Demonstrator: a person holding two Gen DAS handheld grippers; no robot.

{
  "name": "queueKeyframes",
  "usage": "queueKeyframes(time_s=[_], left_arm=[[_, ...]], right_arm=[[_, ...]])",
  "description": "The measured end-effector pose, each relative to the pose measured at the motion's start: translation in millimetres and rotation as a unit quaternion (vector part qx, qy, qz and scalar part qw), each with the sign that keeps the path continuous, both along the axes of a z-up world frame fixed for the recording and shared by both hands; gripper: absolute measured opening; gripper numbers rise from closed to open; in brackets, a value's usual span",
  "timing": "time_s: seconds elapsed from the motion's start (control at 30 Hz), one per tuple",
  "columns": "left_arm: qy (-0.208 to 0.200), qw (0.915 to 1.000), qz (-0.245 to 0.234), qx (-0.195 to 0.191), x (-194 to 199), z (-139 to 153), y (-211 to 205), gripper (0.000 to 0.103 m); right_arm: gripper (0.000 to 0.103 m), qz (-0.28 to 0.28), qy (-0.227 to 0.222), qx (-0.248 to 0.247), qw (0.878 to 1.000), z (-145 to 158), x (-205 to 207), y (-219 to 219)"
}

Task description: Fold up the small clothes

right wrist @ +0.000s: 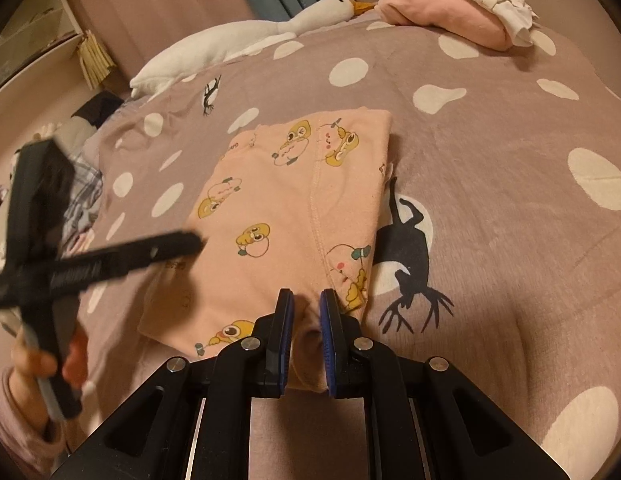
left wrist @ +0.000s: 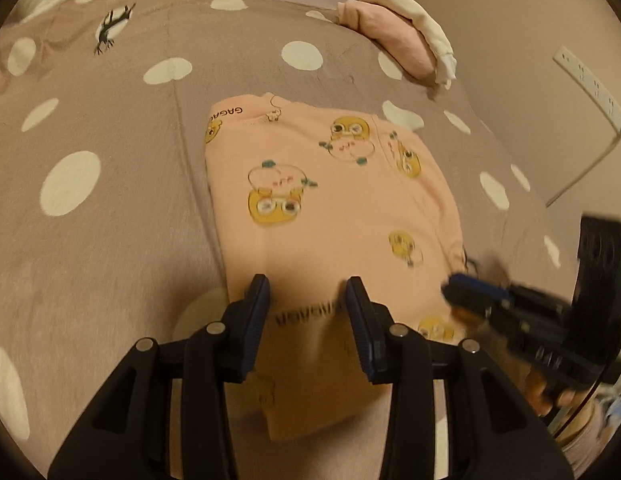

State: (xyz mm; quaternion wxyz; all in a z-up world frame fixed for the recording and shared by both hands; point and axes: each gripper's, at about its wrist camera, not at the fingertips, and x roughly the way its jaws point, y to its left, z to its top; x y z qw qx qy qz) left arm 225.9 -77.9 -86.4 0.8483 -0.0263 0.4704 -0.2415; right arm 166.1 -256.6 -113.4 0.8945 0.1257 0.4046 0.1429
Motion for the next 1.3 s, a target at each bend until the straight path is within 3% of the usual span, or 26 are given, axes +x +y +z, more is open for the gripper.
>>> queueKeyframes(time_s=[0.2,0.73,0.87,1.3], left_arm=[[-0.001,0.9999,0.008,0.014,-22,-8,0,0.039],[0.011,0.9997,0.014,0.019,-38,-11,8,0.04],[0.021,0.9993,0.022,0.024,-39,-14,15,0.049],[0.026,0.9991,0.03,0.017,-43,-11,25,0.049]], right_arm=[[0.012,-0.01,0.007,0.002,1.0,-2,-2,-1],[0.012,-0.025,0.025,-0.027,0.999,-2,-11,1],[0.014,-0.024,0.025,-0.036,0.999,-1,-13,3],[0.015,-0.024,0.025,-0.047,0.998,0,-17,6]])
